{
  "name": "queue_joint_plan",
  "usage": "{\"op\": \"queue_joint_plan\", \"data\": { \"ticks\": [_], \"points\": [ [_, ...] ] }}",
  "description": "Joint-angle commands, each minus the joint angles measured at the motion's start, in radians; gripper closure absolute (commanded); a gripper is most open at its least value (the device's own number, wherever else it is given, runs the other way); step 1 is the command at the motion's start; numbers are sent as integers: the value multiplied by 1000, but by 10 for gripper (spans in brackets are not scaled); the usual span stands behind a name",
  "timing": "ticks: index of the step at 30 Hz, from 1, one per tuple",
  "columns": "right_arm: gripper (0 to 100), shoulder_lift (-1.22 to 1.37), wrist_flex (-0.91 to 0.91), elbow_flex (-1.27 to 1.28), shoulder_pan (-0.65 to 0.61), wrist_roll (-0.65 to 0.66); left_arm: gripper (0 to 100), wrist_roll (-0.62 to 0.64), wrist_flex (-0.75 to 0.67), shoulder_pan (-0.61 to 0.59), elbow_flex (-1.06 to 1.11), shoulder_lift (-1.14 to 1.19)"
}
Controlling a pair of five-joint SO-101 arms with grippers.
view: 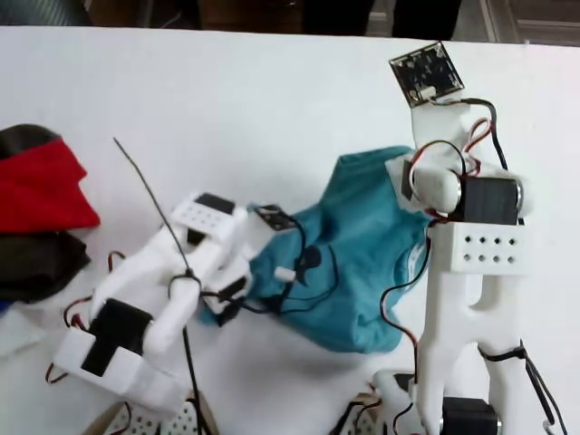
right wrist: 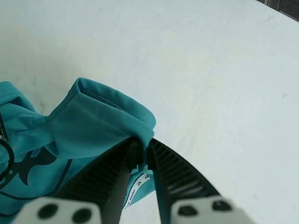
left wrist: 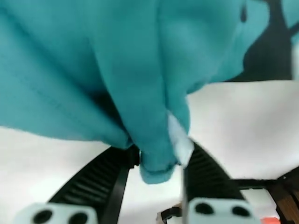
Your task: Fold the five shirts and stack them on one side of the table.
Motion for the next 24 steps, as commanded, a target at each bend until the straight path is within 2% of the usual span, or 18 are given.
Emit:
{"op": "queue_joint_plan", "data": {
  "ticks": [1,6,13,19,24],
  "points": [
    [981,-47,-19,-2,10,3,965,5,-17,5,1,-18],
    [981,-47,-21,-2,8,2,975,6,35,8,-56,-20],
    [981,-47,-44,-6,10,2,975,6,275,-5,-387,-20],
    [981,-45,-116,-3,10,-6,976,6,440,-91,-679,-18],
    [981,-38,-194,-92,10,-2,976,2,445,-196,-869,-80]
  ]
}}
